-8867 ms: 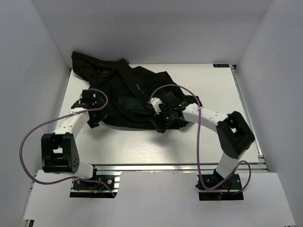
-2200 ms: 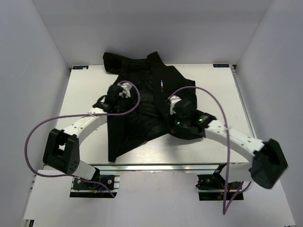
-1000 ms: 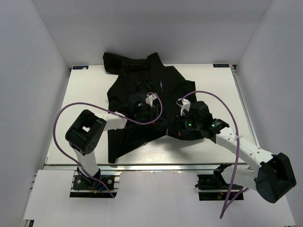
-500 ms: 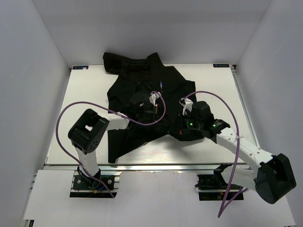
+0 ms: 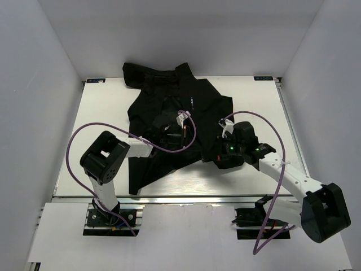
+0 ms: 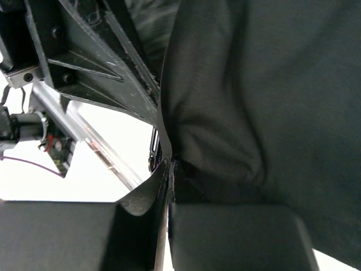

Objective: Zip up the jacket

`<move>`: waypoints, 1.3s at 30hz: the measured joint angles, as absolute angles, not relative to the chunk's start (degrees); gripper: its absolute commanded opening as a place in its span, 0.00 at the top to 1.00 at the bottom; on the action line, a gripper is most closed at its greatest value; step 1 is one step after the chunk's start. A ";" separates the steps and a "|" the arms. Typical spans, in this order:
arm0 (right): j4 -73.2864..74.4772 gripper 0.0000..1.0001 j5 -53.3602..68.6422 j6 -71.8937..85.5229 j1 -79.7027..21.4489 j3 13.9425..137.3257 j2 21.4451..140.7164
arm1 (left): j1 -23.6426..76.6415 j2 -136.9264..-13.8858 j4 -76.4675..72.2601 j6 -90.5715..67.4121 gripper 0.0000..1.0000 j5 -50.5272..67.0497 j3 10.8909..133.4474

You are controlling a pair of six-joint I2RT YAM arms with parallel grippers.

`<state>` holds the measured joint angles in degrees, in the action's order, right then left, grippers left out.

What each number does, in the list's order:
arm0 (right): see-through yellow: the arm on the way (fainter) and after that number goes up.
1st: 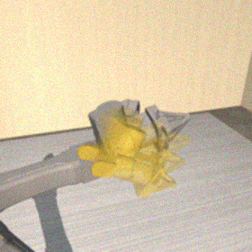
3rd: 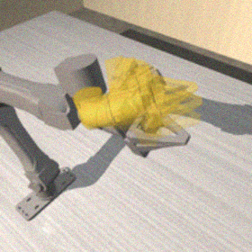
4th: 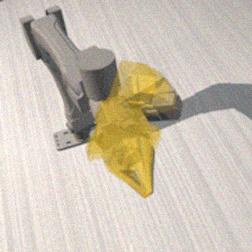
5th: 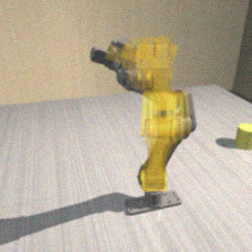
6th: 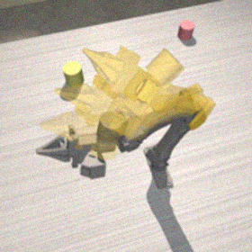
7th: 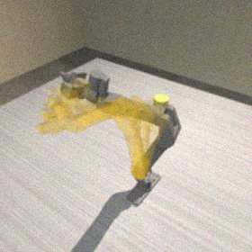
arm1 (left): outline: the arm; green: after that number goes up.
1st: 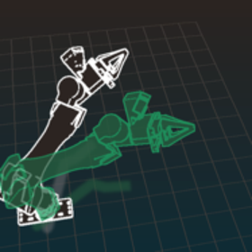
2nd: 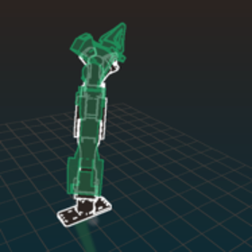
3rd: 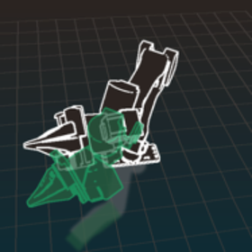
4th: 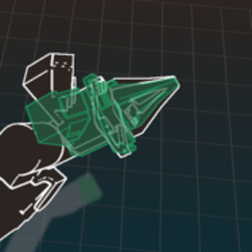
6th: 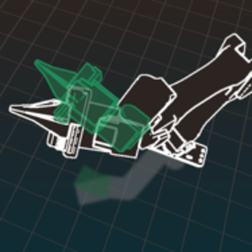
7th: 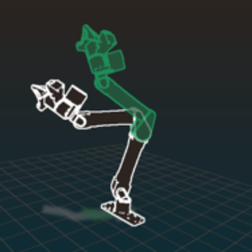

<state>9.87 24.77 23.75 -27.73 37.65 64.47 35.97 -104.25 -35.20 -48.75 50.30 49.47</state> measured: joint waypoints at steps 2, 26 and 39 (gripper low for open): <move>8.80 0.92 26.26 23.46 -27.70 37.65 65.12 | 35.99 -104.25 -36.64 -49.19 1.00 50.65 49.32; 5.41 0.80 27.59 20.12 -27.70 37.71 68.69 | 36.86 -104.03 -39.16 -51.59 1.00 51.00 49.58; 5.52 1.00 31.33 18.41 -27.31 37.71 66.74 | 37.63 -102.32 -25.23 -46.37 0.41 47.29 54.54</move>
